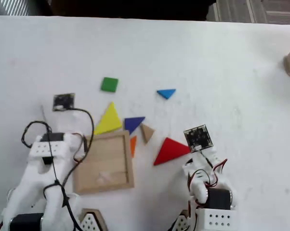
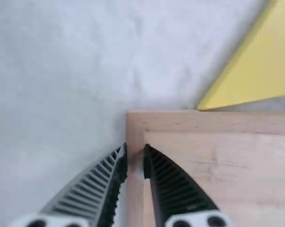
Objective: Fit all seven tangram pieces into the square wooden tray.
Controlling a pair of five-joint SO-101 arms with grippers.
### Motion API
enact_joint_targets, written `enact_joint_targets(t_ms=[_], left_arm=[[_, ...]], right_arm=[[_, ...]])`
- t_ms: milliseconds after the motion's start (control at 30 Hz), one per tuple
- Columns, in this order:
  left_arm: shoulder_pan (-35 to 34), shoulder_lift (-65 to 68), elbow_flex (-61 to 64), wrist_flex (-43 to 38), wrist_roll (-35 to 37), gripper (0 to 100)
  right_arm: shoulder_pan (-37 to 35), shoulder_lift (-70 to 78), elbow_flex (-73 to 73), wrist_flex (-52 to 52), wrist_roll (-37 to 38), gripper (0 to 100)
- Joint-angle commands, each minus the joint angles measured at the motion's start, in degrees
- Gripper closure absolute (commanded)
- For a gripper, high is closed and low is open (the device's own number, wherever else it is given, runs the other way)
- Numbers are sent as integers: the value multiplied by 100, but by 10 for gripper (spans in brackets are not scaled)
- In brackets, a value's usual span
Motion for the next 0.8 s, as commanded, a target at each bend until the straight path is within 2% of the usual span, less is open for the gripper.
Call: enact_joint_targets(t_ms=[0, 67, 267, 367, 567, 767], left_arm=[[-391, -40, -343, -114, -70, 970], [-514, -40, -343, -211, -167, 970], [-1138, -40, -809, -299, -1538, 969], [-1341, -31, -941, -299, -1635, 969], [-1165, -31, -967, 18, -1653, 959], [-1121, -40, -949, 765, -1705, 828]], right_arm=[[48, -48, 9, -92, 0, 981], [48, -48, 9, -92, 0, 981], [48, -48, 9, -92, 0, 981], [48, -48, 9, -92, 0, 981], [48, -48, 9, -92, 0, 981], [48, -48, 9, -92, 0, 981]])
